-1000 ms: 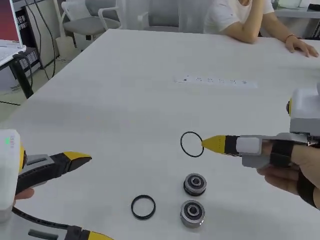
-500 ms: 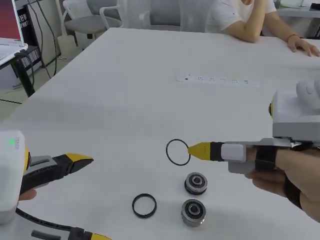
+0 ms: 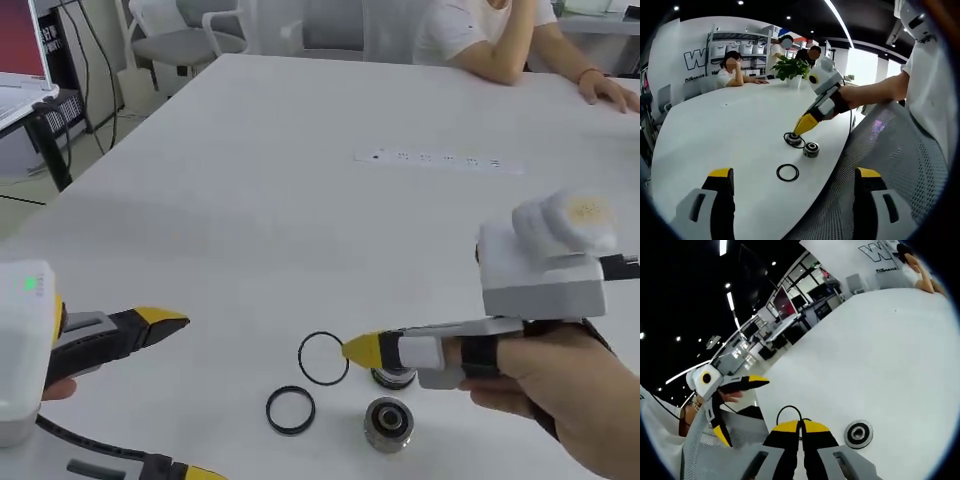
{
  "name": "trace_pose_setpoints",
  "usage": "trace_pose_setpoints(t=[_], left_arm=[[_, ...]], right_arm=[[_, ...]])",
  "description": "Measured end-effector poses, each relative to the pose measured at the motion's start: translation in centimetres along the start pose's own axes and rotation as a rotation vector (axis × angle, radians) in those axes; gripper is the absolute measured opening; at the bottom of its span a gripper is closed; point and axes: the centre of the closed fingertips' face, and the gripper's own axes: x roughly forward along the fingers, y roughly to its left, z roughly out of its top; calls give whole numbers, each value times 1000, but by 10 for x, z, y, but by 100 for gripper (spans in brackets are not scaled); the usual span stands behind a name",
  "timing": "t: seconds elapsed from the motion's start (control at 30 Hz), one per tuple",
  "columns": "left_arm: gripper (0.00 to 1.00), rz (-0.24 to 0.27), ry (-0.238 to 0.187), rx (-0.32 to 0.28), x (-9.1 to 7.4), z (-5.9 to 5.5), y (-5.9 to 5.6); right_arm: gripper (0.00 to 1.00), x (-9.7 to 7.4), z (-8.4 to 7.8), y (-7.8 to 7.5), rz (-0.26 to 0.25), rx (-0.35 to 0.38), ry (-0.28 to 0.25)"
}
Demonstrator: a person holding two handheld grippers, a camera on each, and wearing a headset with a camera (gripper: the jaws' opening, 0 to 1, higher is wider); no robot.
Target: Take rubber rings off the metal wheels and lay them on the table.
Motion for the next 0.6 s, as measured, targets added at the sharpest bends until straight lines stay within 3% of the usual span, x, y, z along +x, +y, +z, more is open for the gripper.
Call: trace_pose_setpoints(t=[0.23,0.6], left_arm=[[99,-1,-1,-7,1,0,0],[99,4,3,-15,1,-1,0]], right_arm=[[0,10,-15,-3,-11,-21,54],[0,19,-35,-20,-63,-64,115]])
